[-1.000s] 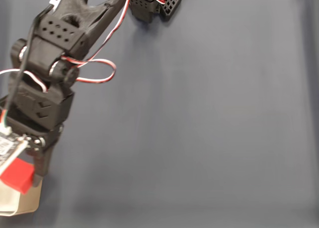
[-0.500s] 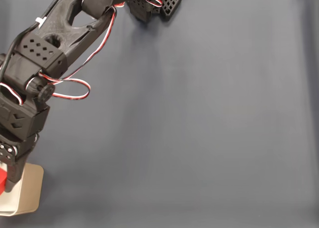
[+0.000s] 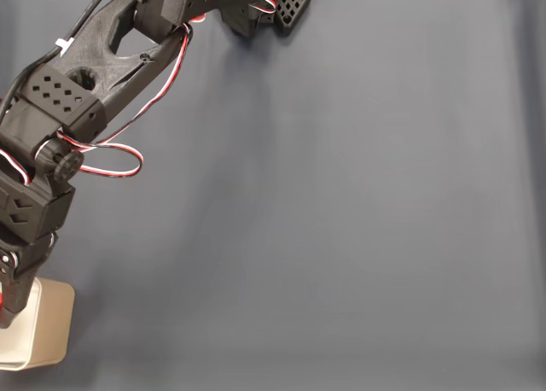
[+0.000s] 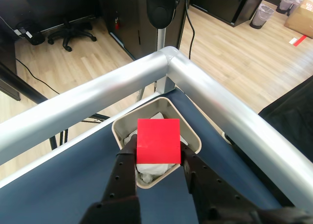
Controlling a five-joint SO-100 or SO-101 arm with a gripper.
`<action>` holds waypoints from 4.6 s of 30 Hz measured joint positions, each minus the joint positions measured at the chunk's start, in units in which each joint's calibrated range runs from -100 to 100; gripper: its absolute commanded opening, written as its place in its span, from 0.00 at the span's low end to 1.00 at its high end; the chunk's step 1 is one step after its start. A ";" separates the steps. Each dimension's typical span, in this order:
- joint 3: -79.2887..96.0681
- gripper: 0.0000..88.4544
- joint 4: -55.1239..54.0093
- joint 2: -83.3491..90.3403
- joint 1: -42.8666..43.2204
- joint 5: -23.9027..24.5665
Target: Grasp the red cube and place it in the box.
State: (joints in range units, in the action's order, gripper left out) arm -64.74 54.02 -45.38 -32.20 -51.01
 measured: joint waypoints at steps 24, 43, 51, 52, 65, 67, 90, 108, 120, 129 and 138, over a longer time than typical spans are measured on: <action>-4.34 0.00 -0.64 -4.26 0.07 -0.15; -4.34 0.34 -0.64 -4.26 0.07 -0.68; -4.34 0.36 -0.64 -4.26 0.07 -0.68; -4.34 0.36 -0.64 -4.26 0.07 -0.68; -4.34 0.36 -0.64 -4.26 0.07 -0.68; -4.34 0.36 -0.64 -4.26 0.07 -0.68; -4.34 0.23 -0.72 -4.26 0.07 -0.59; -3.35 0.00 -0.80 -2.78 0.15 -0.59; 12.66 0.00 -0.80 14.42 5.49 0.00; 29.29 0.00 -0.80 30.31 14.47 1.17; 48.46 0.00 -2.55 48.02 23.15 1.71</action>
State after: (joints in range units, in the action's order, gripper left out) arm -16.27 51.47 2.65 -9.05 -49.30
